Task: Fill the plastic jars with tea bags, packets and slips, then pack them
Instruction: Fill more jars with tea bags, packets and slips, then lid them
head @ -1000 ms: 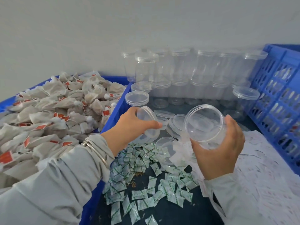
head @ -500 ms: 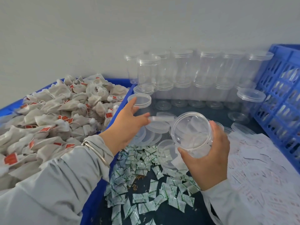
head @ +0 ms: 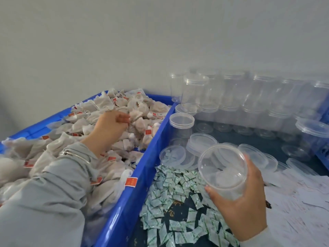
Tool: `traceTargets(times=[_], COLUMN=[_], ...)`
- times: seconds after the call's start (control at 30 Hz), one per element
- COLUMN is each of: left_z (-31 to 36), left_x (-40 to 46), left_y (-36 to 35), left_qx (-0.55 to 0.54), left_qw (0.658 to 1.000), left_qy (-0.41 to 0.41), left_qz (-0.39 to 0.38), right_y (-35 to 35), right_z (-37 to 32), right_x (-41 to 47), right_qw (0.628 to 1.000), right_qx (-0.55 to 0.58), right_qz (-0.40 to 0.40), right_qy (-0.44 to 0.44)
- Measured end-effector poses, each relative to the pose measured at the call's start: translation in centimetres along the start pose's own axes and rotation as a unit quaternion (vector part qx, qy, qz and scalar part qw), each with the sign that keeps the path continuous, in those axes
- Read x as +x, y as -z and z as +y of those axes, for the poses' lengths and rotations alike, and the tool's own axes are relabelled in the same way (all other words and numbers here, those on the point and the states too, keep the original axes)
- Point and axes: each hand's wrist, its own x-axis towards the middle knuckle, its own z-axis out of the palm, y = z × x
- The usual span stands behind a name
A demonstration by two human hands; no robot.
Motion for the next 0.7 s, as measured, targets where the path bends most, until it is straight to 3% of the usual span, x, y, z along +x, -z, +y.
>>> traceTargets(times=[0.2, 0.37, 0.43, 0.7], left_z=[-3.3, -4.5, -4.9, -5.4], left_x=[1.1, 1.5, 1.6, 2.6], left_y=[-0.3, -1.2, -1.3, -1.1], left_qx=[0.267, 0.402, 0.432, 0.442], left_qw=[0.958, 0.908, 0.894, 0.891], left_qy=[-0.026, -0.075, -0.086, -0.042], left_qz=[-0.096, -0.089, -0.085, -0.102], right_y=[-3.1, -5.6, -6.1, -6.1], right_z=[-3.2, -4.8, -4.9, -3.9], right_x=[-2.0, -3.0, -2.9, -3.8], right_qw=[0.983, 0.979, 0.980, 0.981], right_qx=[0.135, 0.141, 0.139, 0.104], right_qz=[-0.114, -0.144, -0.138, -0.166], right_qy=[-0.048, -0.033, -0.027, -0.006])
